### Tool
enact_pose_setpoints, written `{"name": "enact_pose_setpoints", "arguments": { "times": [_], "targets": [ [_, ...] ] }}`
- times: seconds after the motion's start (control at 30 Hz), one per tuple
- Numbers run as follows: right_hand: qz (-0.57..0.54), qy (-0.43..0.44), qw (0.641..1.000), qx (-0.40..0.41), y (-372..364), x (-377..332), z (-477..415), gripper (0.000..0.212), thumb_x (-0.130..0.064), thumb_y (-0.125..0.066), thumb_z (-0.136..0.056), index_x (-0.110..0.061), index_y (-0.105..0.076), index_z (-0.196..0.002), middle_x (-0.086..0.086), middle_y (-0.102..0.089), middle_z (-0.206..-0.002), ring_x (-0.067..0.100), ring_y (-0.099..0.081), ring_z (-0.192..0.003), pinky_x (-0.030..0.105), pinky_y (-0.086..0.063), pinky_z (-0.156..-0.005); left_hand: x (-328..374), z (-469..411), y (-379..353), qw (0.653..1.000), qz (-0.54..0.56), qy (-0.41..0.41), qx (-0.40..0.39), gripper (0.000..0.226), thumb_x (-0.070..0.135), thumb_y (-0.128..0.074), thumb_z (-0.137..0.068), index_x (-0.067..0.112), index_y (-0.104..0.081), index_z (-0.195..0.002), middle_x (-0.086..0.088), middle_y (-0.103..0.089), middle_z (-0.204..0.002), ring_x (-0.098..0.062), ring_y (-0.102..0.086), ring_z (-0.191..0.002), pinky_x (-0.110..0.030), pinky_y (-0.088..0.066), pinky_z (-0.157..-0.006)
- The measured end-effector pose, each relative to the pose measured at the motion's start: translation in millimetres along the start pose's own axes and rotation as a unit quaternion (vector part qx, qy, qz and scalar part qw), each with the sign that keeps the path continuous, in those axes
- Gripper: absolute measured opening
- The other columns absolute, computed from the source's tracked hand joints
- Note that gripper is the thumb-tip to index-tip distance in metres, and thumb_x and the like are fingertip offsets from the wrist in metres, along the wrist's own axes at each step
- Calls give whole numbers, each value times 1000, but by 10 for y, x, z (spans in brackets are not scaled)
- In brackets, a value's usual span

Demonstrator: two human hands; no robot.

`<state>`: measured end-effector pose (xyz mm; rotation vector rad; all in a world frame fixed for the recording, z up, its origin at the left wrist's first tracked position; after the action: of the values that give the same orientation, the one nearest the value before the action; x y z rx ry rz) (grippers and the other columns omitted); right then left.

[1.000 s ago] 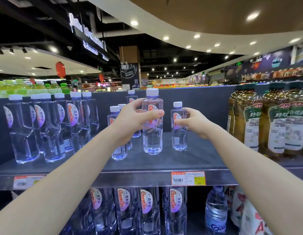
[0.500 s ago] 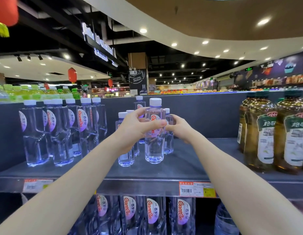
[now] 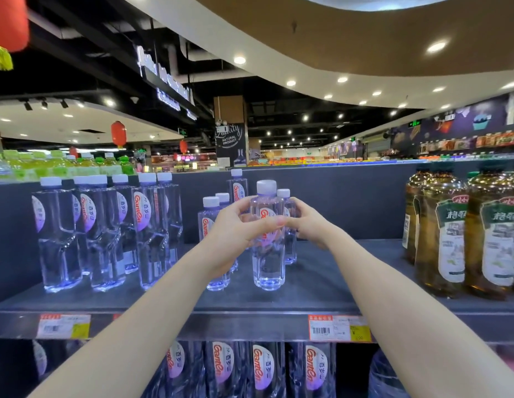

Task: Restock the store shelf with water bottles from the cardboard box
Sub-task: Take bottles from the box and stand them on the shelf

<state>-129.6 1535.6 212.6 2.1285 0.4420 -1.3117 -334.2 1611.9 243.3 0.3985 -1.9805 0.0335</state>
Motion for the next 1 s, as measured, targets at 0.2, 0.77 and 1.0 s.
{"name": "enact_pose_setpoints", "arguments": {
  "times": [0.2, 0.77, 1.0],
  "targets": [
    [12, -21, 1000, -8, 66, 77, -6, 60, -11, -75, -92, -37, -50, -140, 4, -70, -112, 16, -74, -98, 26, -59, -76, -42, -7, 11, 1000, 3, 4, 6, 39, 18, -86, -83, 33, -73, -117, -7, -79, -111, -27, -76, -106, -56, -54, -103],
    [-15, -9, 1000, -13, -61, 70, -138, 61, 3, -70, -90, -35, -57, -137, 14, -70, -113, 21, -73, -93, 28, -60, -70, -70, -66, 116, 1000, 9, 5, 11, 39, 19, -83, -87, 27, -69, -122, -3, -80, -109, -24, -76, -104, -53, -54, -104],
    [-27, -41, 999, -9, -95, 133, -116, 63, -7, -70, -91, -37, -51, -143, 13, -69, -127, 26, -71, -110, 42, -59, -92, -67, -129, 63, 1000, 12, -4, -3, 33, 18, -82, -88, 32, -69, -114, 1, -80, -105, -18, -77, -101, -46, -58, -99]
  ]
}}
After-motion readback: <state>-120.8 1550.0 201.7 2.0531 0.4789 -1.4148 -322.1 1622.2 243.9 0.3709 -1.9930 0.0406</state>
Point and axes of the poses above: each hand's wrist, its own z-axis away from the middle knuckle, its own y-axis out of the back of the hand, x = y × z, the point moved 8 cm from there along -z, towards the middle knuckle
